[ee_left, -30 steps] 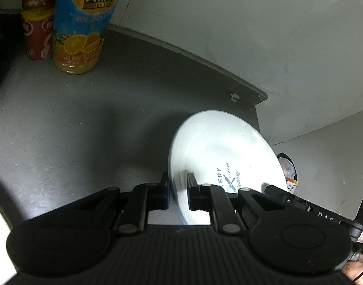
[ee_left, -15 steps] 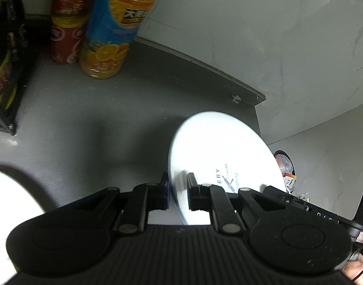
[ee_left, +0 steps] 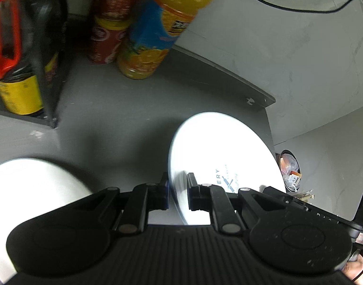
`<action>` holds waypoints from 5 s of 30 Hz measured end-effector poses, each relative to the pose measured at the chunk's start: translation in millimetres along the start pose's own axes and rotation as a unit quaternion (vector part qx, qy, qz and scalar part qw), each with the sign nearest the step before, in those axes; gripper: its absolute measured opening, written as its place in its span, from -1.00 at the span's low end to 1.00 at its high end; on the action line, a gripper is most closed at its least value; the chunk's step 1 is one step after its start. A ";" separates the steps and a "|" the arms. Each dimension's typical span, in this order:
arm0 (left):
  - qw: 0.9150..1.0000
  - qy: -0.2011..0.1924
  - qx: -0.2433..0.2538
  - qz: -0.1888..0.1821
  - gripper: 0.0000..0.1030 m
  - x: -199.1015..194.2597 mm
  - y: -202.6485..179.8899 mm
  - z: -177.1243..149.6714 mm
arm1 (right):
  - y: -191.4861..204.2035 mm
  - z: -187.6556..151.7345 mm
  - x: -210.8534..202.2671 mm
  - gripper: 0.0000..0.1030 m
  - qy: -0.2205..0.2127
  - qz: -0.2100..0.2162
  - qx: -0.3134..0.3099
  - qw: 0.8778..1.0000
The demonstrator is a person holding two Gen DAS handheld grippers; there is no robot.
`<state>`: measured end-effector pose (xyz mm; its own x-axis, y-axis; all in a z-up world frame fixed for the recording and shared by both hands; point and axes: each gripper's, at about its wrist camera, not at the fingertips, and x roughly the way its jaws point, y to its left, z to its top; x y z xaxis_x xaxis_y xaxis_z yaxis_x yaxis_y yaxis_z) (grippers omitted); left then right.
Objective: Organize plates and bowls
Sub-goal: 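Carry the 'BAKERY' plate with both grippers and lower it onto the plate stack, then open both grippers and withdraw from the plate stack, then move both grippers to the red bowl holding the cream bowls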
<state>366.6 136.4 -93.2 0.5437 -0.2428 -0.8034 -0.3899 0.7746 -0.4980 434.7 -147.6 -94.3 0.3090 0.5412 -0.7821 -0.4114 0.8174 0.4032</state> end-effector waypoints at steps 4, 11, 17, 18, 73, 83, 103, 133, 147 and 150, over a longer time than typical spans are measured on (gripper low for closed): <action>1.000 -0.004 -0.008 0.005 -0.77 -12.4 20.4 -4.6 | 17.0 -8.9 7.4 -0.82 0.006 0.007 -0.006 1.000; 0.999 -0.013 -0.030 0.017 -0.77 -34.6 57.1 -17.0 | 48.3 -24.5 21.5 -0.82 0.019 0.020 -0.023 0.999; 0.998 -0.021 -0.052 0.024 -0.77 -50.6 86.0 -31.2 | 73.2 -36.8 31.9 -0.82 0.032 0.029 -0.039 0.998; 0.998 -0.022 -0.054 0.024 -0.77 -53.0 89.8 -33.4 | 76.7 -38.5 33.8 -0.82 0.035 0.030 -0.041 0.998; 0.987 -0.030 -0.111 0.115 -0.09 -83.6 184.2 -87.5 | 139.3 -91.1 77.0 -0.82 0.078 -0.005 -0.115 0.990; 0.982 -0.014 -0.129 0.137 0.10 -82.1 205.1 -92.7 | 143.1 -94.5 87.0 -0.77 0.088 -0.011 -0.114 0.990; 0.979 -0.054 -0.162 0.112 -0.29 -79.0 216.3 -91.3 | 148.5 -97.0 102.6 -0.46 0.111 -0.017 -0.118 0.987; 0.988 -0.093 -0.046 0.111 0.68 -121.1 134.9 -64.7 | 138.9 -69.9 16.5 0.94 -0.019 -0.016 -0.089 0.996; 0.995 -0.082 0.046 0.043 0.92 -117.1 44.0 -53.9 | 95.3 -65.3 -45.6 1.00 -0.070 -0.034 -0.043 0.996; 0.995 -0.078 0.058 0.038 0.92 -114.3 28.9 -53.4 | 84.2 -65.8 -59.1 1.00 -0.071 -0.034 -0.025 0.997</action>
<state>253.5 155.4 -33.2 0.6280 -0.0948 -0.7725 -0.3511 0.8513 -0.3899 325.4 -123.8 -45.4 0.4550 0.5096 -0.7302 -0.4262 0.8446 0.3239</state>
